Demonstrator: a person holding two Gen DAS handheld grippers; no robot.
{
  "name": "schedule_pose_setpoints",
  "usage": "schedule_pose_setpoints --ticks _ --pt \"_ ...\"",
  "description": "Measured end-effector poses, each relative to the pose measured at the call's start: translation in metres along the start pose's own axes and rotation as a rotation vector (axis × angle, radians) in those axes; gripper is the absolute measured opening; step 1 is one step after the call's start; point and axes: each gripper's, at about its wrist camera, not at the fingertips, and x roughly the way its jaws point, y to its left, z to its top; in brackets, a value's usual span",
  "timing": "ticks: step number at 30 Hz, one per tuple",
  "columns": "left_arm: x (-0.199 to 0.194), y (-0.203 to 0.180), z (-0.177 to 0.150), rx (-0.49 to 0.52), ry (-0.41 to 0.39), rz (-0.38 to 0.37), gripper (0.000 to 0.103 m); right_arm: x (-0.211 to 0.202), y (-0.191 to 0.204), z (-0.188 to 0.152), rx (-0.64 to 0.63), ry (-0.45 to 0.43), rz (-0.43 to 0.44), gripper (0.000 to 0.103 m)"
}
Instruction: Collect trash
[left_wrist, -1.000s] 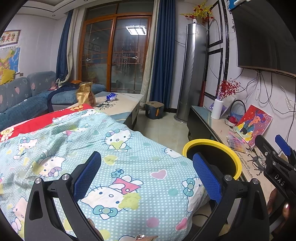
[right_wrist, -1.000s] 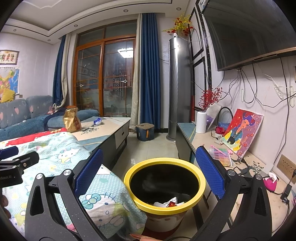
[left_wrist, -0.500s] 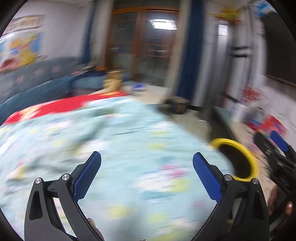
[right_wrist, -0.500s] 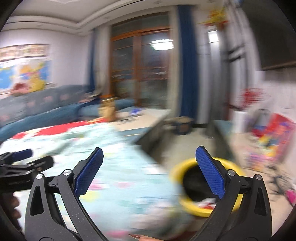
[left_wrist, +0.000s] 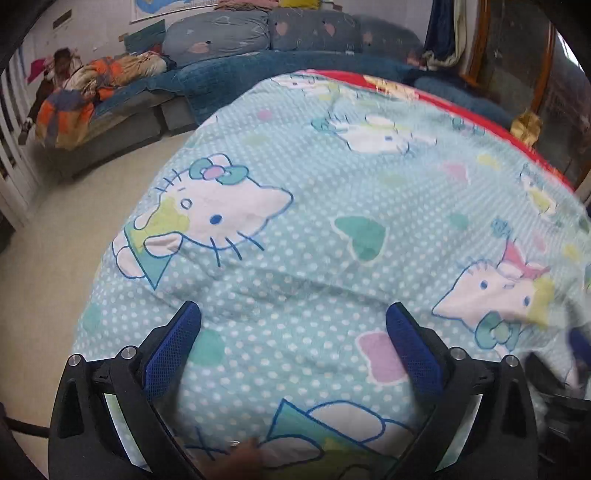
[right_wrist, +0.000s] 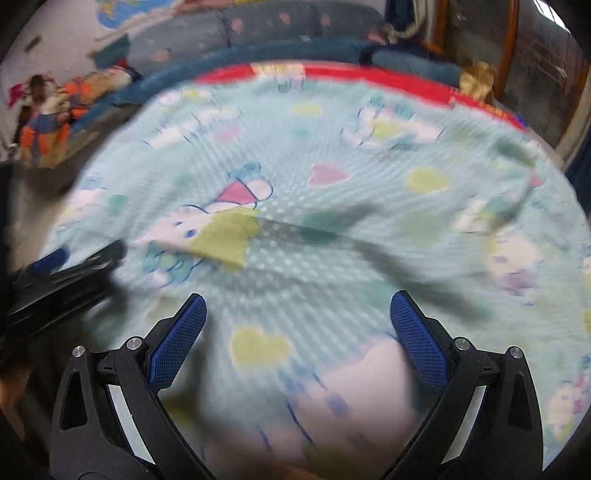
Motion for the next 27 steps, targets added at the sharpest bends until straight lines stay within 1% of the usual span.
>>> schedule_pose_setpoints --ticks 2,6,8,11,12,15,20,22,27 --pt "0.001 -0.002 0.002 0.009 0.003 0.012 0.098 -0.008 0.001 -0.004 -0.007 -0.014 -0.013 0.094" --pt "0.001 -0.002 0.004 0.006 0.001 0.007 0.098 -0.011 -0.010 -0.007 0.035 -0.005 0.042 0.094" --pt "-0.003 -0.004 0.000 0.010 0.000 0.012 0.098 -0.013 -0.008 -0.008 0.023 -0.005 0.027 0.094" --pt "-0.003 -0.008 0.005 0.007 0.000 0.010 0.098 -0.015 -0.006 -0.011 0.025 -0.005 0.030 0.094" --pt "-0.004 -0.002 -0.004 0.008 -0.001 0.011 0.098 -0.016 -0.008 -0.011 0.026 -0.005 0.031 0.094" --pt "-0.004 -0.002 -0.003 0.007 -0.001 0.010 0.098 -0.012 -0.008 -0.006 0.025 -0.003 0.031 0.094" --pt "-0.004 -0.003 -0.002 0.008 -0.001 0.011 0.098 -0.014 -0.008 -0.009 0.025 -0.004 0.030 0.094" --pt "-0.004 -0.003 -0.001 0.007 -0.001 0.010 0.098 -0.005 -0.001 -0.002 0.024 -0.002 0.029 0.094" --pt "-0.004 -0.003 -0.002 0.007 -0.001 0.010 0.098 -0.010 -0.005 -0.006 0.024 -0.003 0.029 0.094"
